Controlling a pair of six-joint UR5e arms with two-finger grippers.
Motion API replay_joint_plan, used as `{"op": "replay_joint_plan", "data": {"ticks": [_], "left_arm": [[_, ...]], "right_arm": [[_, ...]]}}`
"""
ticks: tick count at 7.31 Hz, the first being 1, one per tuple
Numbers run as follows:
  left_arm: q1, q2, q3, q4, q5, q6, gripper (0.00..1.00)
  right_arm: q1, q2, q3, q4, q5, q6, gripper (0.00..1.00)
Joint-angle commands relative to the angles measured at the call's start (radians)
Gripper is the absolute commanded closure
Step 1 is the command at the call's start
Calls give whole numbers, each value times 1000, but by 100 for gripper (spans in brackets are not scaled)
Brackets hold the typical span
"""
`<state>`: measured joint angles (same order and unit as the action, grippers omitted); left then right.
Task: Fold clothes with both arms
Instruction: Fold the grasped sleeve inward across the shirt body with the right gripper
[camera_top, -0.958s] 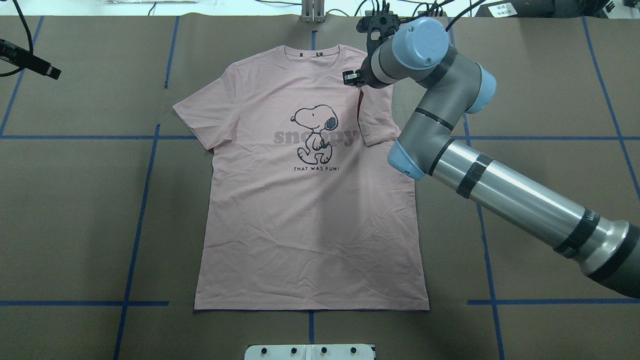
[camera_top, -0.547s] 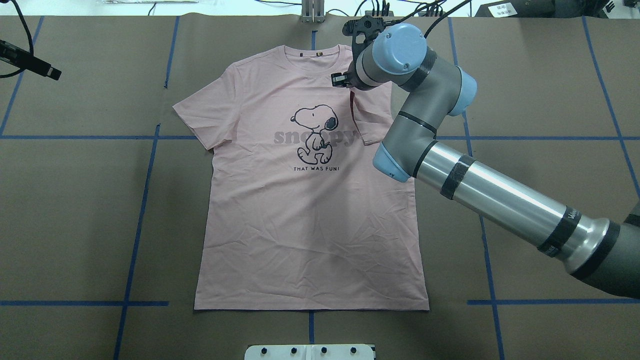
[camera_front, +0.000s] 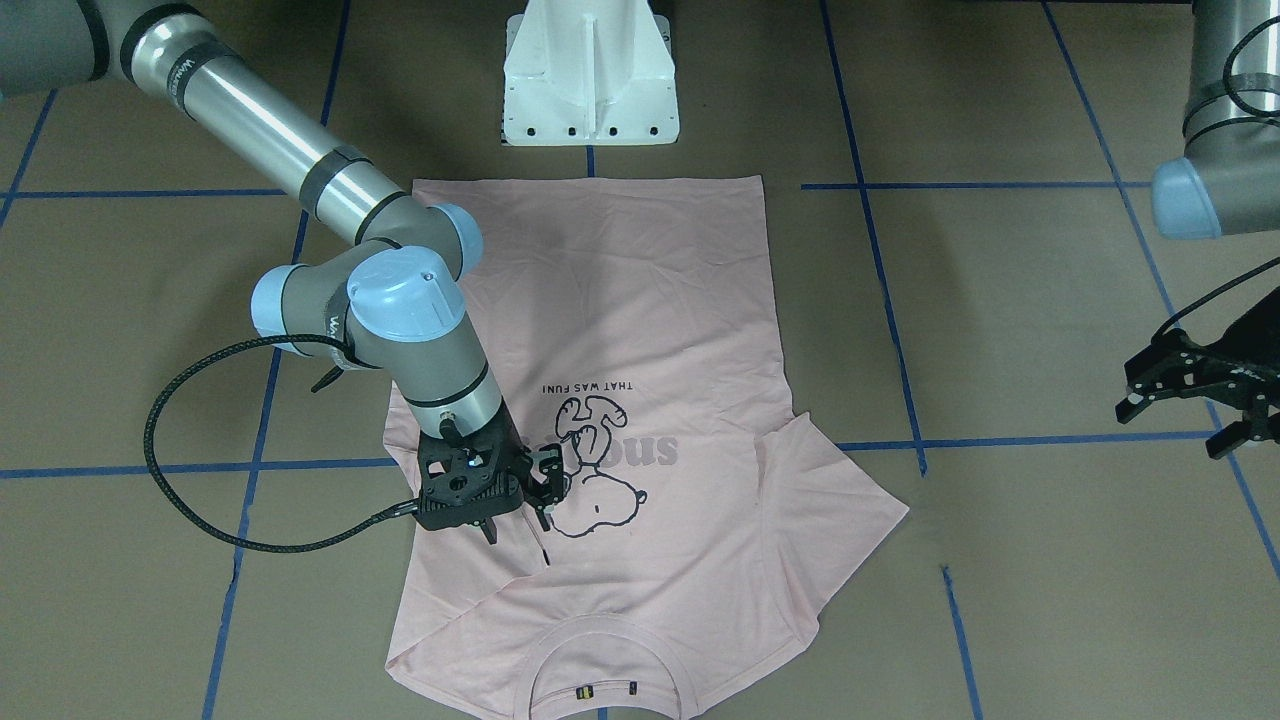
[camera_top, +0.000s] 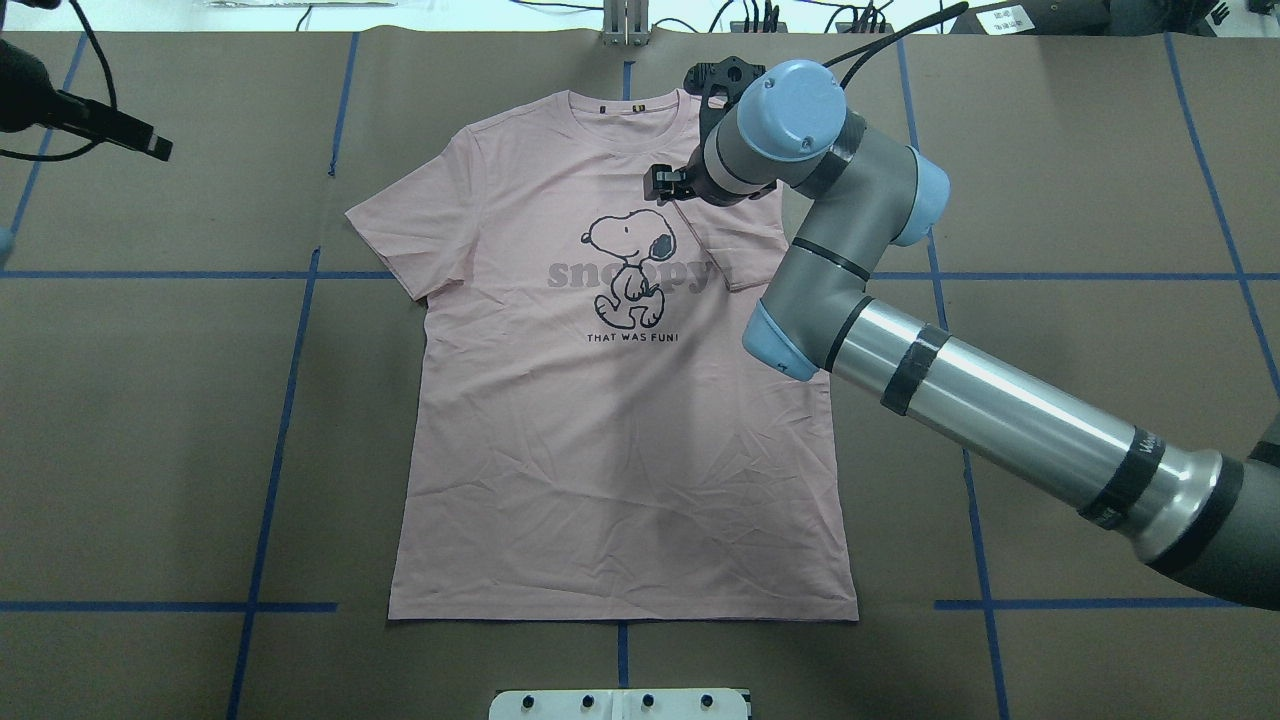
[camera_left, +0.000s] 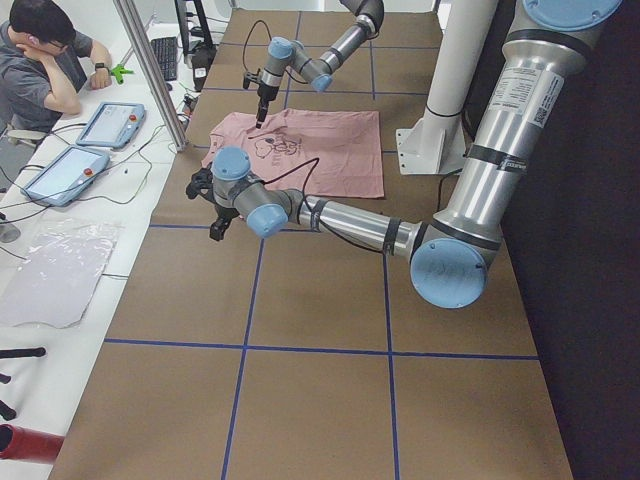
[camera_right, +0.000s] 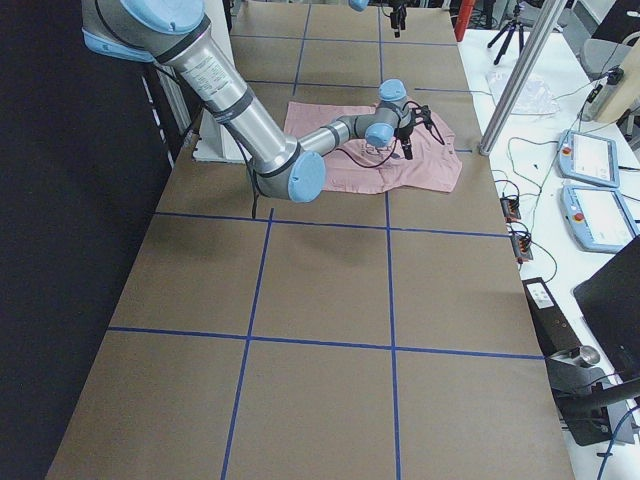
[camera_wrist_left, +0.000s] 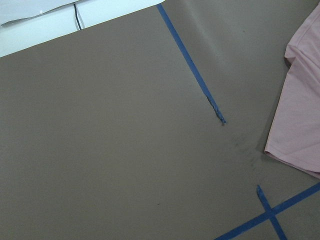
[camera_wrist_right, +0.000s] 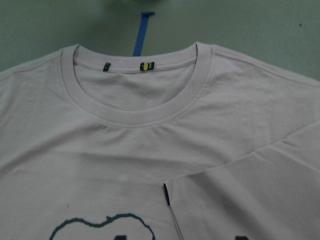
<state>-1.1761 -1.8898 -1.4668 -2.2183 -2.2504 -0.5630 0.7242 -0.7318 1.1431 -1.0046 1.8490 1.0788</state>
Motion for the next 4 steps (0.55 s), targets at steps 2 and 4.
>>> {"op": "replay_joint_plan", "data": {"ticks": [2,4], "left_arm": [[225,-73,32,-87,288,-438,0],[295,-152,132,-83,415,-518,0]], "right_arm": [[61,-109,303,-396,110,18,0],[122,-209,448,-491,185,-72,0]]}}
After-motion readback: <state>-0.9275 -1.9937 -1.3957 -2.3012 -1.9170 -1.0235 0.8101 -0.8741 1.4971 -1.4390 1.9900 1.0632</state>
